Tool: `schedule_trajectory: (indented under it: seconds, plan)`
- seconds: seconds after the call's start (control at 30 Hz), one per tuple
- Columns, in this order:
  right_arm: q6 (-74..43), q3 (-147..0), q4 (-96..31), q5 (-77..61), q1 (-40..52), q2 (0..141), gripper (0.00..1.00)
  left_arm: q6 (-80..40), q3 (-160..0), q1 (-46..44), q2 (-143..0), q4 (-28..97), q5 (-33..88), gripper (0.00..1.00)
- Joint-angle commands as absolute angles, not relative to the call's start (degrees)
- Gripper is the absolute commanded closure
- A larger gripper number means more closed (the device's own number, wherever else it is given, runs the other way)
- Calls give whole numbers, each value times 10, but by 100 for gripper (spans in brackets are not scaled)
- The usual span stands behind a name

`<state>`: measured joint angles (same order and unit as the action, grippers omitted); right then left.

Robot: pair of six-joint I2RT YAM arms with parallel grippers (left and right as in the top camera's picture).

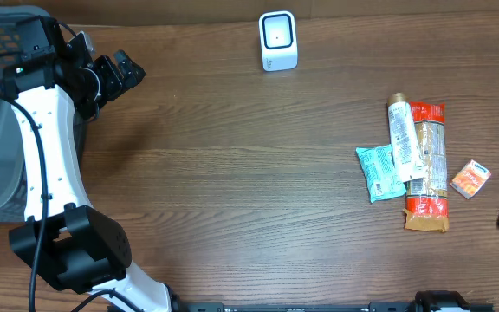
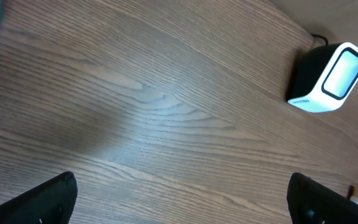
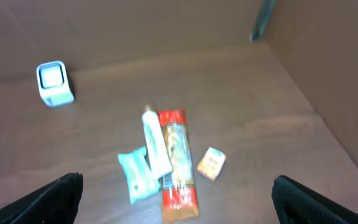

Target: Scan the item barcode

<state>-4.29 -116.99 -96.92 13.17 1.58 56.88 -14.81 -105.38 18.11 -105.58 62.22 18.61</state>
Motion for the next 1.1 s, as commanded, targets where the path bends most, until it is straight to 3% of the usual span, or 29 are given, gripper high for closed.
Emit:
schedule_trajectory:
  seconds: [0.0, 0.17, 0.47, 1.07]
  plan:
    - [-46, -1172, -970, 138, 18, 550, 0, -139, -1069, 183, -1056, 623, 184, 0]
    - [-45, -1170, -947, 138, 18, 511, 0, -139, -1069, 183, -1056, 623, 184, 0]
    - [-45, -1106, -789, 87, 18, 399, 0, -139, -1069, 183, -1056, 623, 184, 0]
    - [-45, -653, -332, -26, -22, 183, 0, -139, -1069, 183, -1056, 623, 184, 0]
